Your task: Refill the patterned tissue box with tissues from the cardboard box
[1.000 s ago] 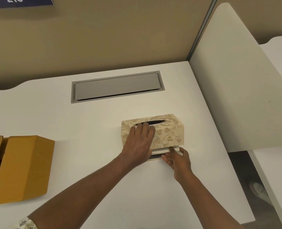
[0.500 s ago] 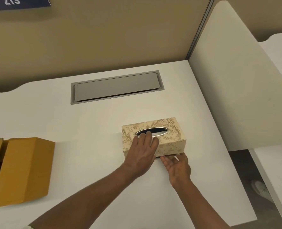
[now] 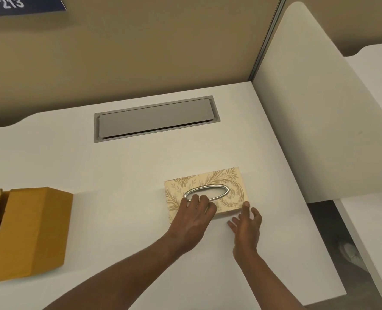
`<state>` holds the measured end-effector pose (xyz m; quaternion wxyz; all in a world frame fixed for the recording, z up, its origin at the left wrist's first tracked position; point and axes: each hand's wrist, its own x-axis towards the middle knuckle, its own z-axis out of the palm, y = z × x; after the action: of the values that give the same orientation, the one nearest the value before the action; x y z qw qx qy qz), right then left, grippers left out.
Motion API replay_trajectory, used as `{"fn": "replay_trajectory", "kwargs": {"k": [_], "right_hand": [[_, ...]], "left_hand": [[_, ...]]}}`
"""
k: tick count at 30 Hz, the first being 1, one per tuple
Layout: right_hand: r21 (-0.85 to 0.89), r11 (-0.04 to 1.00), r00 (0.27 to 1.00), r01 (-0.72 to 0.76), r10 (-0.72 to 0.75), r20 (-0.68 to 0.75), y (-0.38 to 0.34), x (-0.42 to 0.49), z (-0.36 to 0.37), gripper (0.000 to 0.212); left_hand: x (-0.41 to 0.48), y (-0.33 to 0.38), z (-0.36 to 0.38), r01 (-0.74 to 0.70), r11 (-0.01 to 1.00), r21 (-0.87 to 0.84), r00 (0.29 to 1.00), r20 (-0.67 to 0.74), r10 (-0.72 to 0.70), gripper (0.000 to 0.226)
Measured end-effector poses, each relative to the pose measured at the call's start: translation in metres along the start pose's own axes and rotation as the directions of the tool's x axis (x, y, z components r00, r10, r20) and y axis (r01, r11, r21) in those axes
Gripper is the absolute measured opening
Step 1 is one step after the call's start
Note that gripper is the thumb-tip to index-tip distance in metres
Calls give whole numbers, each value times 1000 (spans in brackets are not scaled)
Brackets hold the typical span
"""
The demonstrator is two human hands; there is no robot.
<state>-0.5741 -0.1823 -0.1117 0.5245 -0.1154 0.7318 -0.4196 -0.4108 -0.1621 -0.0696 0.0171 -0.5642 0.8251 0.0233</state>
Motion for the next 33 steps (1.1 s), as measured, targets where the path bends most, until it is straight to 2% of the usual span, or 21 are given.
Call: {"fn": "replay_trajectory", "kwargs": {"k": [2,5,8,9,11,13,15,17,18,19,25,31,33], "right_hand": [[-186,975,992,120,-123,-3,0,6,-4,65],[-307,930,979,202,-197,48,-6,11,-5,70],[-371,899,972,234,-219,83,-14,8,-4,65],[-389,888,970,244,-228,89,-17,6,-4,60],[-425,866,965,263,-242,103,-20,4,-4,58],[-449,850,961,275,-245,125,-19,4,-4,60],[-454,849,963,270,-229,144,-16,3,-3,58],[-435,860,963,267,-222,151,-15,3,-1,55],[-428,864,963,266,-222,150,-16,2,0,54],[-426,866,964,263,-221,147,-16,1,1,55],[-445,854,962,271,-219,166,-21,-1,9,57],[-453,848,960,275,-218,174,-25,-3,18,62],[-449,844,954,293,-232,188,-24,-2,17,65]], "left_hand": [[-2,1,1,-5,1000,13,1000,5,5,67],[-2,3,1,6,1000,-19,1000,4,-6,66],[-3,2,3,37,994,-105,997,-67,-44,36],[-5,-1,5,77,985,-154,992,-85,-91,36],[-13,-4,6,247,923,-295,960,-56,-275,72],[-21,-8,5,439,787,-434,876,13,-482,103],[-26,-11,5,628,548,-553,739,201,-643,127],[-28,-14,0,707,276,-651,630,404,-663,141],[-28,-15,0,715,179,-676,603,467,-646,142],[-29,-17,0,716,130,-686,594,501,-629,141],[-29,-26,7,637,83,-766,630,455,-630,104],[-29,-37,5,634,62,-771,638,476,-605,105],[-31,-39,5,641,99,-761,652,472,-593,111]]}}
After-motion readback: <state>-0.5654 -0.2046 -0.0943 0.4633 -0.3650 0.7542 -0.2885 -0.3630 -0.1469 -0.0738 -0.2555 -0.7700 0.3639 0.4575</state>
